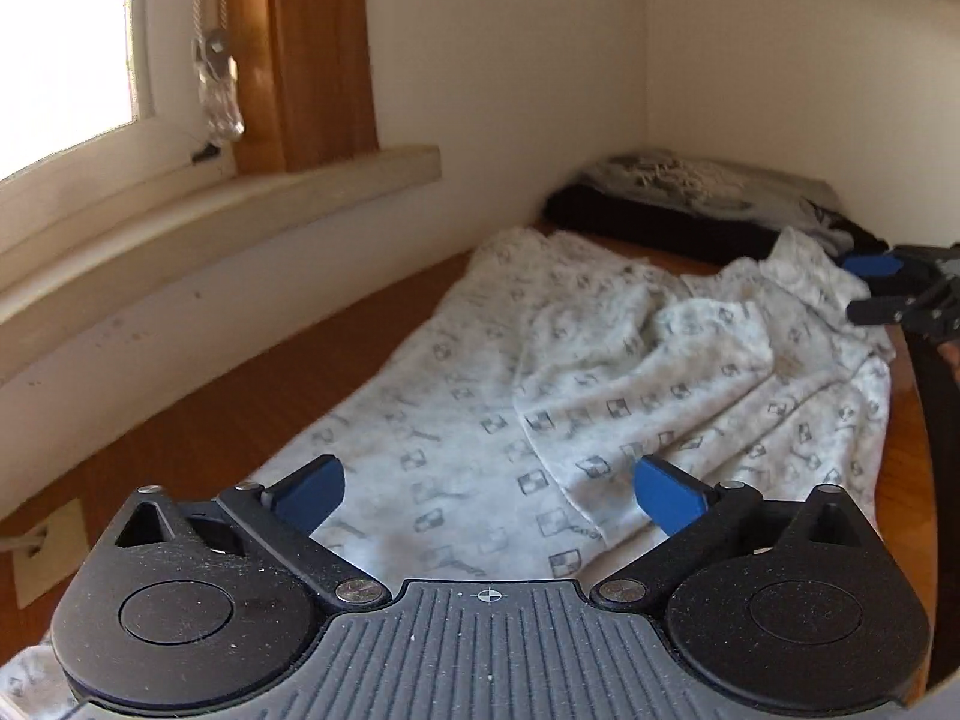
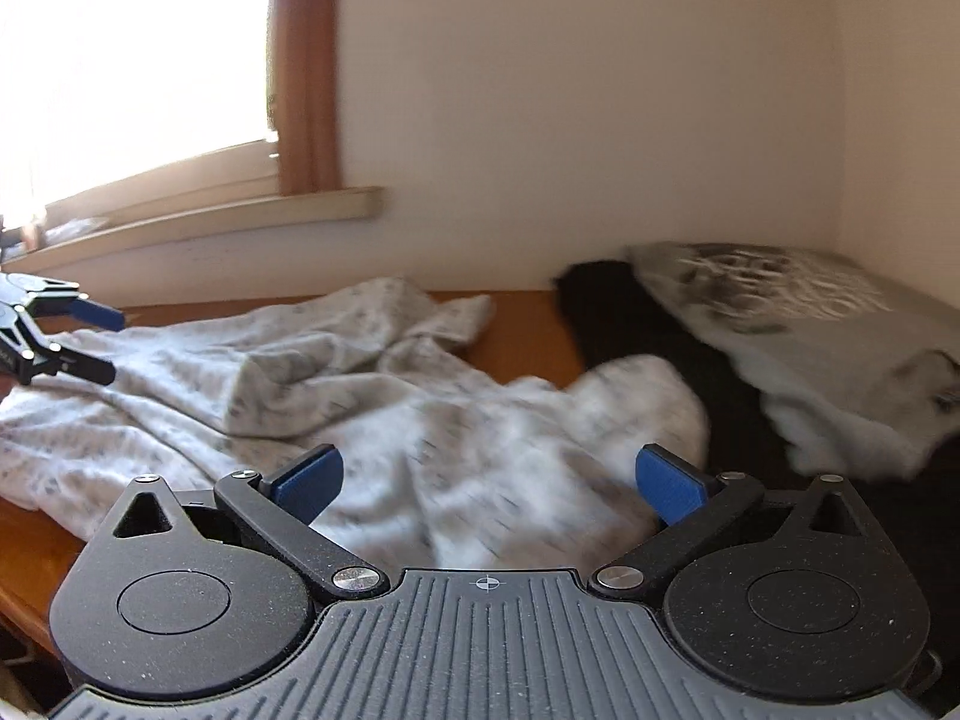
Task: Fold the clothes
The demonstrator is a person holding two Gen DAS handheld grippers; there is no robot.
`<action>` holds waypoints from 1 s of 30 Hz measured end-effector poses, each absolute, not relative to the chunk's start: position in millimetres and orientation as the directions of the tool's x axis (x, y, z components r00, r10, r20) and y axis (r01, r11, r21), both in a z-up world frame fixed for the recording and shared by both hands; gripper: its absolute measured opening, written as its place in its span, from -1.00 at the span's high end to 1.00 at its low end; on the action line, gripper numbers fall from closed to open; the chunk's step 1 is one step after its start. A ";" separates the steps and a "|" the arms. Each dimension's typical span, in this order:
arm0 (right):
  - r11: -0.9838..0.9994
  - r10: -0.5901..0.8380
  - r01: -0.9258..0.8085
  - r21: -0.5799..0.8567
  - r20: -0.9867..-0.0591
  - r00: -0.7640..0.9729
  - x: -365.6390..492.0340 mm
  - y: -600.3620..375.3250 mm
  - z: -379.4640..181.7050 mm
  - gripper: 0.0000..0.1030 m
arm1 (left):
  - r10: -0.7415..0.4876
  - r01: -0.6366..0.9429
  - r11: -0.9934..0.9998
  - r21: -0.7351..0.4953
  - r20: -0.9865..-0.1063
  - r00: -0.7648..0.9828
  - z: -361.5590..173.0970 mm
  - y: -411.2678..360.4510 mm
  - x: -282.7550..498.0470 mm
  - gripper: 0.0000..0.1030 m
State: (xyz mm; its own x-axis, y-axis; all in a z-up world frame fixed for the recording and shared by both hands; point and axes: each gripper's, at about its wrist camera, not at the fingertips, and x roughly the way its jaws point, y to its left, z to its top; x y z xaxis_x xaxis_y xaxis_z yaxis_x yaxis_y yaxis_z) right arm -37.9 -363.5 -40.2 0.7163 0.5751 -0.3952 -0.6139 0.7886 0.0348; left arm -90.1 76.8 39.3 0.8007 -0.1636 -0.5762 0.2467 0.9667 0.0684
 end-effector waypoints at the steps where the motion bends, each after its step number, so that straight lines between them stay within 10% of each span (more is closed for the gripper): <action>1: 0.796 0.564 -0.604 0.029 -0.394 0.725 -39.5 -366.3 -41.2 -1.00 | -0.165 0.247 0.967 0.063 -0.582 0.796 36.2 75.9 -87.9 -1.00; 11: 0.831 0.526 -0.556 0.033 -0.374 0.764 -41.2 -367.6 -47.7 -0.93 | -0.149 0.219 0.975 0.038 -0.621 0.770 25.1 79.2 -78.7 -1.00; 22: 0.838 0.482 -0.543 -0.056 -0.392 0.784 -41.9 -353.7 -52.6 0.59 | -0.156 0.217 0.976 0.022 -0.628 0.763 24.1 81.8 -77.4 -1.00; 30: 0.893 0.417 -0.451 -0.003 -0.371 0.830 -55.4 -385.6 -48.8 0.78 | -0.146 0.217 0.975 0.038 -0.627 0.765 24.0 79.5 -77.9 -1.00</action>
